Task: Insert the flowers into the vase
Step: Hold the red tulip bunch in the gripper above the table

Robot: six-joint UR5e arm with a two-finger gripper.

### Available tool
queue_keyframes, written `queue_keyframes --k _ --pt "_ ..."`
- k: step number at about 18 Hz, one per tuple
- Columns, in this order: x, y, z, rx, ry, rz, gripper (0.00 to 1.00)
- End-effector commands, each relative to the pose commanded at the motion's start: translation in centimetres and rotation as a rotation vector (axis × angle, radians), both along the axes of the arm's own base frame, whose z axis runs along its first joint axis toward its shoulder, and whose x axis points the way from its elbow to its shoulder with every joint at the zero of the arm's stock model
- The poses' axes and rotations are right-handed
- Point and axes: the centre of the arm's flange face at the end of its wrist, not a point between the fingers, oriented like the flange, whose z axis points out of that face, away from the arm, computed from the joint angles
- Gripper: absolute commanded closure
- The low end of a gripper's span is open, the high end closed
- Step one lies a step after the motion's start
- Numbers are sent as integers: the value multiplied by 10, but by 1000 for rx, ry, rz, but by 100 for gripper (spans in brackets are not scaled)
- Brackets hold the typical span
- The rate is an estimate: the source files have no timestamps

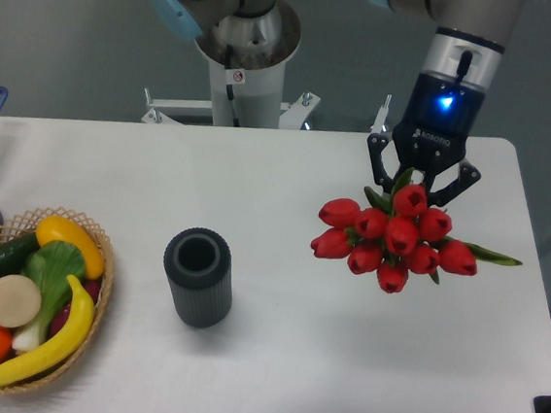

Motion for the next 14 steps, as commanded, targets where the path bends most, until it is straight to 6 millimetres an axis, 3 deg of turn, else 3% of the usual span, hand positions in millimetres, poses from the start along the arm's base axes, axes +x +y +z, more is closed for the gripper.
queue_keyframes --k 14 --pt "4 8 -2 4 -16 -8 70"
